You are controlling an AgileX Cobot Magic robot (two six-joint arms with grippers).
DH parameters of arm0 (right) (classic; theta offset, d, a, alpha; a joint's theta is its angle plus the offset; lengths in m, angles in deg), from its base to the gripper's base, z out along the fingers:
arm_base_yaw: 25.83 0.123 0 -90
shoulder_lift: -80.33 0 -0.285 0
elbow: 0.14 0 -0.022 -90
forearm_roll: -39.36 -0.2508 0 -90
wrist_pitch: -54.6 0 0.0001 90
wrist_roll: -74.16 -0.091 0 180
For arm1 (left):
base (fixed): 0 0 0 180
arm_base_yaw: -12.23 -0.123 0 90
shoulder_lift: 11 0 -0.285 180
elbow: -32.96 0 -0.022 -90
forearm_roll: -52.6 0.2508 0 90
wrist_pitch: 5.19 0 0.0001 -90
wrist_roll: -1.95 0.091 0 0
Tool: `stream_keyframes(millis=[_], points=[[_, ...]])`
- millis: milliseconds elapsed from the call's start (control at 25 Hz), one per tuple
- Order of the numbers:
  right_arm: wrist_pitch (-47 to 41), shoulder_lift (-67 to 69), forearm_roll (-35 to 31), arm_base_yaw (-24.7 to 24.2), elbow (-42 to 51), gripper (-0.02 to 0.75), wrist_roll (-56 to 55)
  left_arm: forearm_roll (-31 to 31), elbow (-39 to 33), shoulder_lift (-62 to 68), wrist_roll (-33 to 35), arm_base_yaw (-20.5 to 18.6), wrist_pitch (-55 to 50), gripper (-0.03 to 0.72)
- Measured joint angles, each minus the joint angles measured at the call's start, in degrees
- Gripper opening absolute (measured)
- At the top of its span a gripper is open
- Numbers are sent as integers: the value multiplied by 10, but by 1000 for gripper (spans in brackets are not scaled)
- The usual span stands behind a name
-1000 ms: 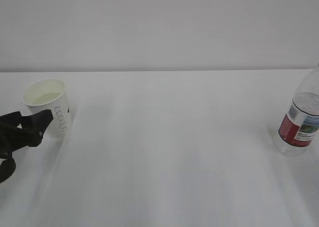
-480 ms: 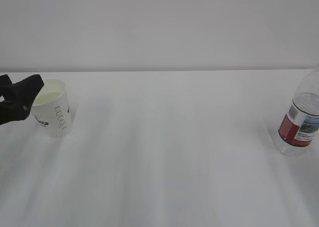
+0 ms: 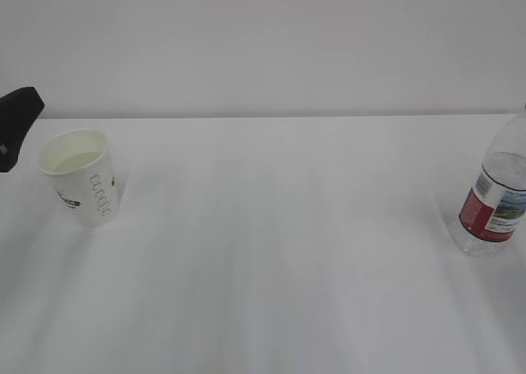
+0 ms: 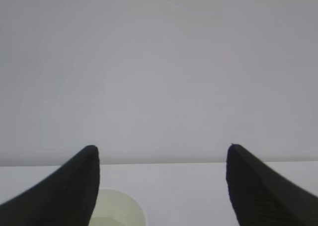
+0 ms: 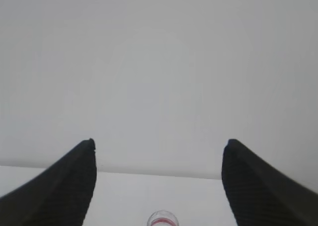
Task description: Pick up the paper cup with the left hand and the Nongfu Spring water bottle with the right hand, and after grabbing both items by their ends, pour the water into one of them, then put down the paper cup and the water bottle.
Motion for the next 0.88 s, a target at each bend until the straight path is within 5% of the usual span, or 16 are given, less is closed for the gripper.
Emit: stream_keyframes(millis=[880], points=[[-153,-140,0,0,-26,593,0,3,-5,-274,-1,0,-370,580]])
